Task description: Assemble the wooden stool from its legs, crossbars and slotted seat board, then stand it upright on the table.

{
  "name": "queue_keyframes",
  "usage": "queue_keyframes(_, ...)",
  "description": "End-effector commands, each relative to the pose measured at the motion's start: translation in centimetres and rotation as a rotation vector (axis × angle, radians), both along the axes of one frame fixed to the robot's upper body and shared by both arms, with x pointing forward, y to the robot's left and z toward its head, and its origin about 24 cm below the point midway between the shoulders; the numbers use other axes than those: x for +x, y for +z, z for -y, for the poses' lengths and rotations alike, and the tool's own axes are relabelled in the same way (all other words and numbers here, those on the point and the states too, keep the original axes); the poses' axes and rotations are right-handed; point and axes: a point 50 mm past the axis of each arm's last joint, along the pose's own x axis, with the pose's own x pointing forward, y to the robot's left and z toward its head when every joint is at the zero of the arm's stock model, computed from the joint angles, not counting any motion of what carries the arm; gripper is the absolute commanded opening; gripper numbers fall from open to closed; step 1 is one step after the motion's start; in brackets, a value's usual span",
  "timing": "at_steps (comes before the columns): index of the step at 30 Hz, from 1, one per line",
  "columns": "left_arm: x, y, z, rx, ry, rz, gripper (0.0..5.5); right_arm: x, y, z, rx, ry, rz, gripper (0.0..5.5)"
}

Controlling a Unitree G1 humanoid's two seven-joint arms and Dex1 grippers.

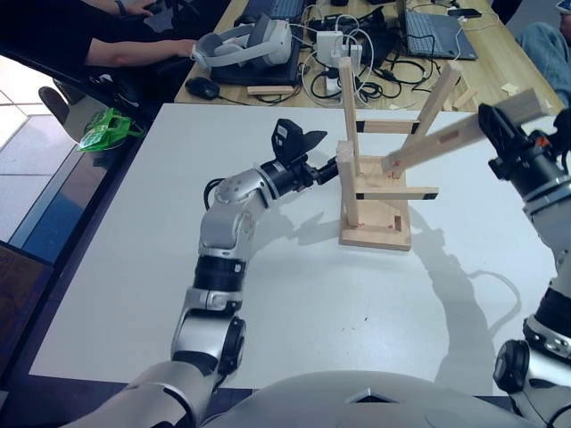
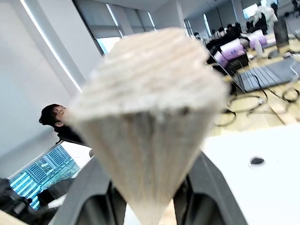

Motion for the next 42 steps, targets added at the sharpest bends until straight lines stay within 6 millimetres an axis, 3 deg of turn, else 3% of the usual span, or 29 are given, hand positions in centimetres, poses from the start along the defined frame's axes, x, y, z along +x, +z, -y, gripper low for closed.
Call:
queue_keyframes(1, -2.3, 0.9, 1.4, -0.019, 0.026, -0.026, 4.11, -1.8, -0.6, 1.5, -0.02, -0.015, -0.07, 1.0)
queue_keyframes(5, -3.2, 1.5, 2.2, -0.019, 0.04, -0.044, 4.11, -2.8, -1.1, 2.4, -0.024, -0.005, -0.124, 1.0)
queue_keyframes(13, -1.8, 0.8, 0.9, -0.021, 0.205, -0.075, 4.11, -2.7, -1.5, 5.0, -0.076, -0.009, -0.172, 1.0)
queue_keyframes(20, -1.2, 0.5, 0.2, -0.063, 0.301, -0.09, 4.11, -3.9, -2.3, 4.2, -0.073, 0.021, -0.205, 1.0)
queue_keyframes(27, -1.0, 0.2, -0.1, -0.075, 0.344, -0.084, 4.11, -4.5, -1.9, 5.3, -0.134, -0.001, -0.242, 1.0)
queue_keyframes(32, -1.0, -0.1, -0.2, -0.08, 0.357, -0.082, 4.11, -4.8, -1.5, 5.1, -0.146, 0.021, -0.251, 1.0)
queue_keyframes(42, -0.9, -0.2, -0.2, -0.089, 0.38, -0.065, 4.11, -3.8, -2.7, 4.2, -0.394, 0.021, -0.337, 1.0)
